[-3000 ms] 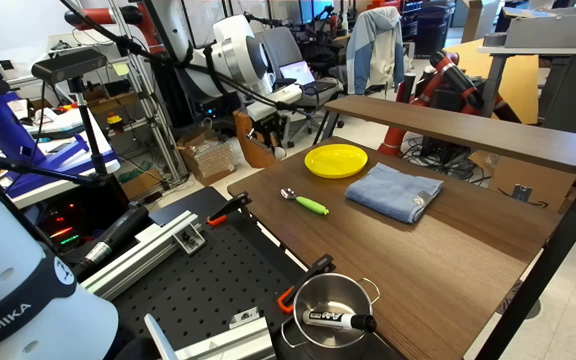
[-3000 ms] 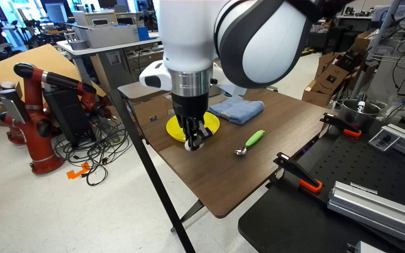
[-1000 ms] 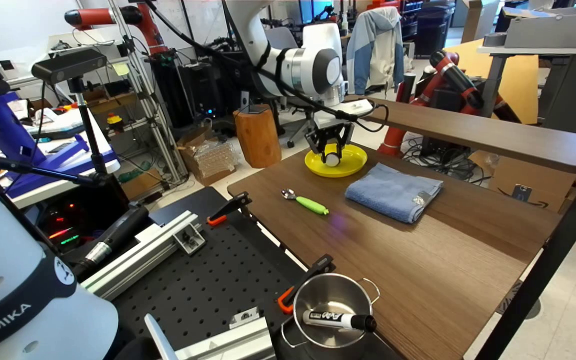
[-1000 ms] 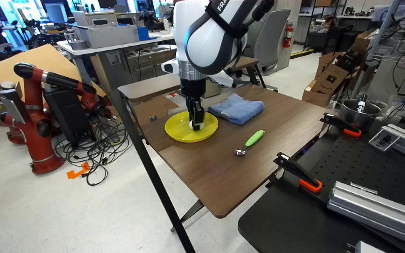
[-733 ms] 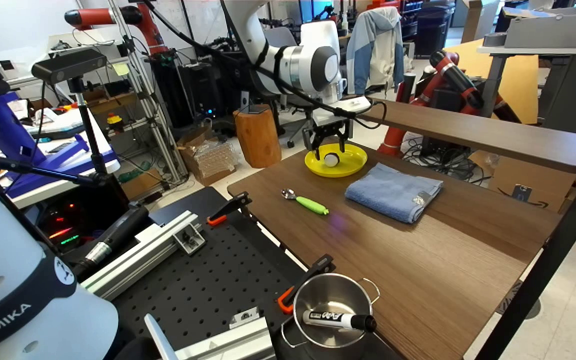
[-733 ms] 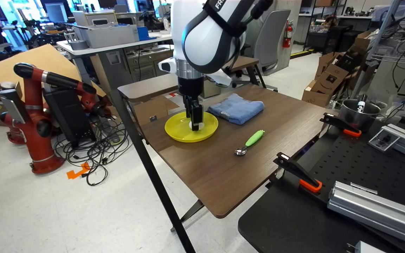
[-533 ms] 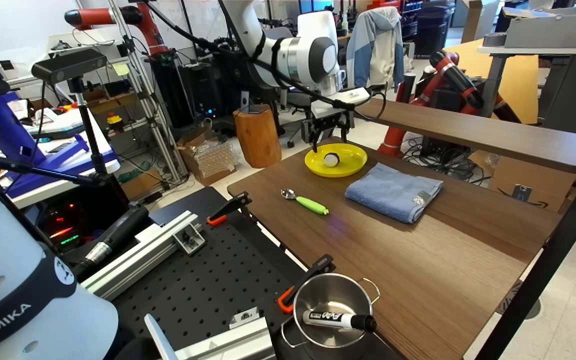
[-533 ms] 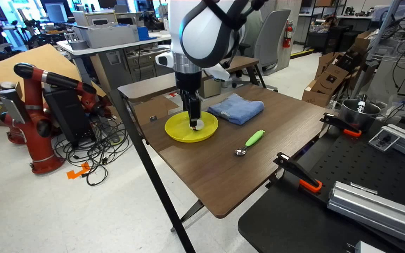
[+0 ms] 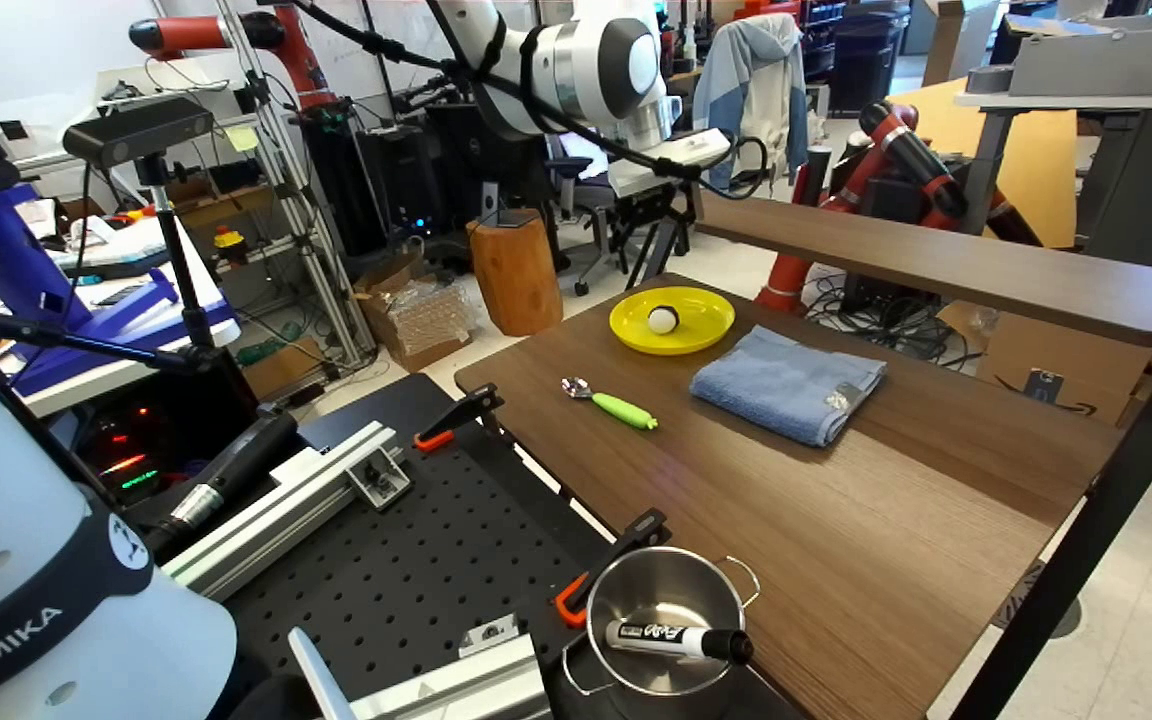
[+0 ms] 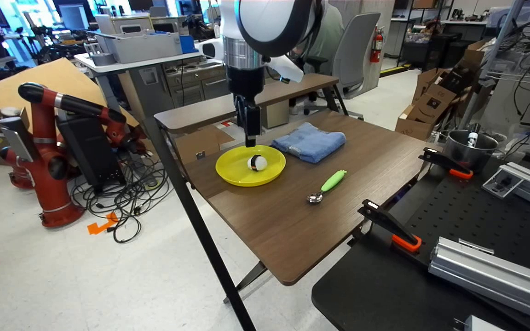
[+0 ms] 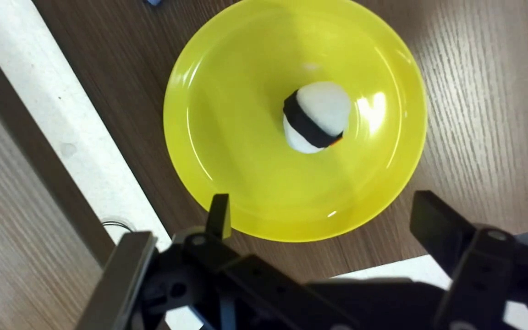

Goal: Place the white plush toy on the yellow plate

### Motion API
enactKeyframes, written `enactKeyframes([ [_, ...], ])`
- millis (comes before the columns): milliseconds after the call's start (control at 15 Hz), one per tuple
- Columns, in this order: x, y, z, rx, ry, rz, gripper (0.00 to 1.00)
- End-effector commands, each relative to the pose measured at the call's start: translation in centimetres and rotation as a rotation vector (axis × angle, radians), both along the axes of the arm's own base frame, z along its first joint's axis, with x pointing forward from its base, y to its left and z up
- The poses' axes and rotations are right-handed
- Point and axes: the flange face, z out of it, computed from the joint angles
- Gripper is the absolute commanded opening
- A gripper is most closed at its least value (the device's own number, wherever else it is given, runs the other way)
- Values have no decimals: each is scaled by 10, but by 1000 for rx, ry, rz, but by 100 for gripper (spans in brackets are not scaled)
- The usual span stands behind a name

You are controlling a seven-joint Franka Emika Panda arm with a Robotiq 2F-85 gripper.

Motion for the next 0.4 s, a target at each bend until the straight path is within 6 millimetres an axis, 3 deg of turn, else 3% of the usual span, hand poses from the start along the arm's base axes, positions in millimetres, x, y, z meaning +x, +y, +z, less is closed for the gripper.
enactKeyframes([
  [0,1,1,-1,0,3,0,100],
  [333,2,1,0,1,-1,-1,100],
])
